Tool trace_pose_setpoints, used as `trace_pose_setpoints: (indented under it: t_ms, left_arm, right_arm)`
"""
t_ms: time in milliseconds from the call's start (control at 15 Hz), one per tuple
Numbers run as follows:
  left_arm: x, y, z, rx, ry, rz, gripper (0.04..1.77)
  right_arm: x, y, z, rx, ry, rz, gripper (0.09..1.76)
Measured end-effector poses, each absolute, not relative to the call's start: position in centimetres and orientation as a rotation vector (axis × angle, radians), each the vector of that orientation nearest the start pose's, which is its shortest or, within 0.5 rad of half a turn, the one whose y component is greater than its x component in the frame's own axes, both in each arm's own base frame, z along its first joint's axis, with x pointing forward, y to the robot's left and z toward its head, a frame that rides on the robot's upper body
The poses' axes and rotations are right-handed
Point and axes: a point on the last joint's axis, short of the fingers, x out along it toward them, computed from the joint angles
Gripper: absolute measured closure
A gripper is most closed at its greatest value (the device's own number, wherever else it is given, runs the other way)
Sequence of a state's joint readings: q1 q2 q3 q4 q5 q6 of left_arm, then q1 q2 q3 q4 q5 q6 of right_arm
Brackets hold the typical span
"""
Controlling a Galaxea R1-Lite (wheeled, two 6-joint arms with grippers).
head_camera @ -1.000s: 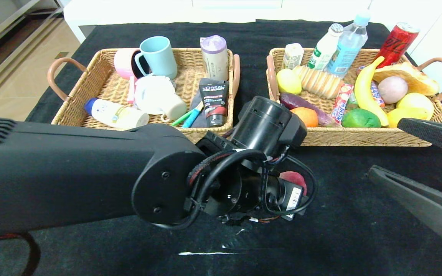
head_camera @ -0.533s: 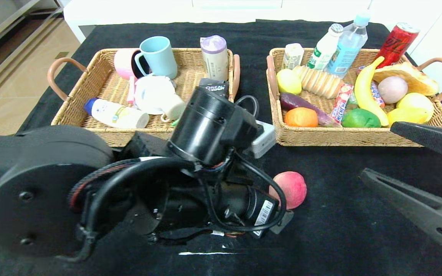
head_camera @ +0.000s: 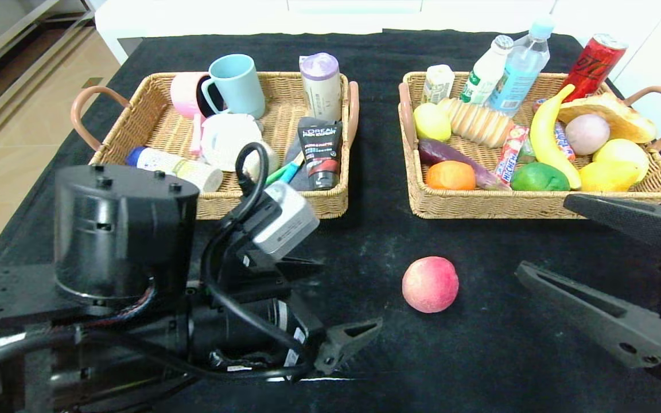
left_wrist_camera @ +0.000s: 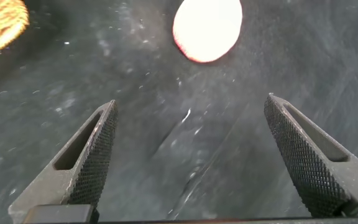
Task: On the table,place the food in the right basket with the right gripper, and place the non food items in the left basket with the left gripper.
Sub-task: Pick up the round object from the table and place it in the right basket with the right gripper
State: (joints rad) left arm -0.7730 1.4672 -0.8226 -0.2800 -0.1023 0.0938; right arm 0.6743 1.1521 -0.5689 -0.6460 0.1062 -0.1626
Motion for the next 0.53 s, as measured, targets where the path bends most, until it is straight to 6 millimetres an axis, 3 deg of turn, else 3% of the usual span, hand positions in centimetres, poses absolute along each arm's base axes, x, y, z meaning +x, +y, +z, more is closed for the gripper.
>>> trace_pose_setpoints:
  t_ms: [533]
  left_arm:
    - [17.2, -12.0, 18.0, 0.18, 0.146, -0.856, 0.11]
  right_arm:
    - [13.6, 11.9, 24.1, -0.149, -0.075, 0.7, 0.14]
